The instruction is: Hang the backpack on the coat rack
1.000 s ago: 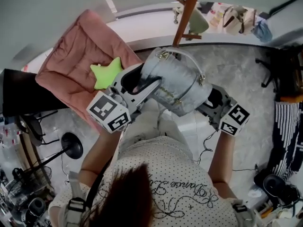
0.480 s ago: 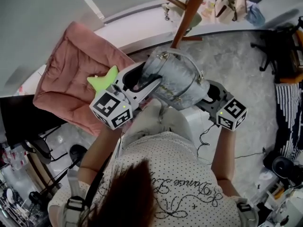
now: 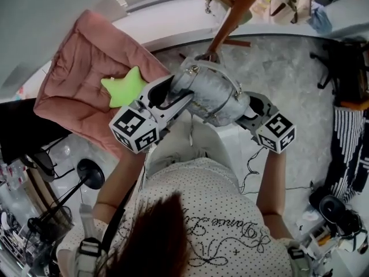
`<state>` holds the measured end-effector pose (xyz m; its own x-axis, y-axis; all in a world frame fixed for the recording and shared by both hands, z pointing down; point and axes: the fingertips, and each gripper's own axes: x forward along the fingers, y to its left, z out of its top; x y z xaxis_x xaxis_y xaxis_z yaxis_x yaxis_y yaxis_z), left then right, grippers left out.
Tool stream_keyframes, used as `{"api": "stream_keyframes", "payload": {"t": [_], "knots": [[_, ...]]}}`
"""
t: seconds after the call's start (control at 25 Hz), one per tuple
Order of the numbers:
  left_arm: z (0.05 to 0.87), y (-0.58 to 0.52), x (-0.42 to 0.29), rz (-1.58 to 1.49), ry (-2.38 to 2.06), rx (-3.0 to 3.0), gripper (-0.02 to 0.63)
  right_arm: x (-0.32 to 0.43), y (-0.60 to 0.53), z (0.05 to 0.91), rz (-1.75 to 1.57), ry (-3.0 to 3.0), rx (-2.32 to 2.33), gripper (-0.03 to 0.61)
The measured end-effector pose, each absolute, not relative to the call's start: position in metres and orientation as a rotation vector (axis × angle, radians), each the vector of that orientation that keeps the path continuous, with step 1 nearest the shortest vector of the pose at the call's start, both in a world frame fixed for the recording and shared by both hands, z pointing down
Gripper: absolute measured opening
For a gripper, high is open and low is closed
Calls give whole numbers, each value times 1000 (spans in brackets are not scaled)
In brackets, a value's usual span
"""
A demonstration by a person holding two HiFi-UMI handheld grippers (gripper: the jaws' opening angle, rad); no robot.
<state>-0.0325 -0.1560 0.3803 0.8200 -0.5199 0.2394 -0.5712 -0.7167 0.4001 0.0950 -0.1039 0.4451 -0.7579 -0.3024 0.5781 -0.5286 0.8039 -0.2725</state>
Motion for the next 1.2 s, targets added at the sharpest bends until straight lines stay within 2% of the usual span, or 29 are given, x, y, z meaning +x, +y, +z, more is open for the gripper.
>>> {"api": "stream_keyframes", "payload": {"t": [0.28,1.2], "knots": [[414,-155,-22,216,-824,2486,247,106,-111,482,577,-2379,538,256],[539,-177,-15,375,-781,2238,249,110,-116,610,932,-2259,418,255]]}}
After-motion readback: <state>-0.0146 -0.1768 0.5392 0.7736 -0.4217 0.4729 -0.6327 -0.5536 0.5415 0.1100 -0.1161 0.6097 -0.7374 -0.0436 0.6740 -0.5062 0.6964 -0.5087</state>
